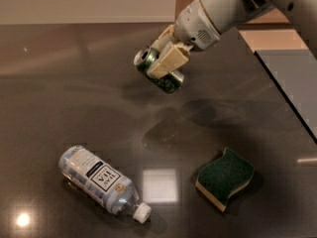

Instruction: Place green can upright

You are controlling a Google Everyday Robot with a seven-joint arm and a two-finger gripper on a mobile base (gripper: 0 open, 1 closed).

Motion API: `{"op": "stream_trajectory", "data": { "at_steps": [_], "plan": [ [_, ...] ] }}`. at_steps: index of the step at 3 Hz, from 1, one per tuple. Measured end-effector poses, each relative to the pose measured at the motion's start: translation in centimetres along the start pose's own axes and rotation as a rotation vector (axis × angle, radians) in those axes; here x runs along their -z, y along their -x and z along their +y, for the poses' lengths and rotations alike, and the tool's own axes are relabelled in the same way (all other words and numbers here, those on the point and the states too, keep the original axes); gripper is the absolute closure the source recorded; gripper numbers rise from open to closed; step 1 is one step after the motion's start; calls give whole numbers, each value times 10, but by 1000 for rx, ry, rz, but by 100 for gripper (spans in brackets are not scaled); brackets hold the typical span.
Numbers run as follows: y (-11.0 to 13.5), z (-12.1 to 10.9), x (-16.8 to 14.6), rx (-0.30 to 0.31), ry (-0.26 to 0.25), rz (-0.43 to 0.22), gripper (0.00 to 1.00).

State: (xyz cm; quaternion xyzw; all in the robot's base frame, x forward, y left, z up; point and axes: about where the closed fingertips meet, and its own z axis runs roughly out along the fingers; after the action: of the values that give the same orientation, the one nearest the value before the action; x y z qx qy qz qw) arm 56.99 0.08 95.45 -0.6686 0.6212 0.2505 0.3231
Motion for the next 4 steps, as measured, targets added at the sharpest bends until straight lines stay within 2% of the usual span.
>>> {"op": "stream_trajectory", "data": {
  "at_steps": [2,4],
  "plan": [
    [-5,21,14,-78,-15,-191,100],
    [-20,29,13,-124,-60,-365,100]
  ]
}}
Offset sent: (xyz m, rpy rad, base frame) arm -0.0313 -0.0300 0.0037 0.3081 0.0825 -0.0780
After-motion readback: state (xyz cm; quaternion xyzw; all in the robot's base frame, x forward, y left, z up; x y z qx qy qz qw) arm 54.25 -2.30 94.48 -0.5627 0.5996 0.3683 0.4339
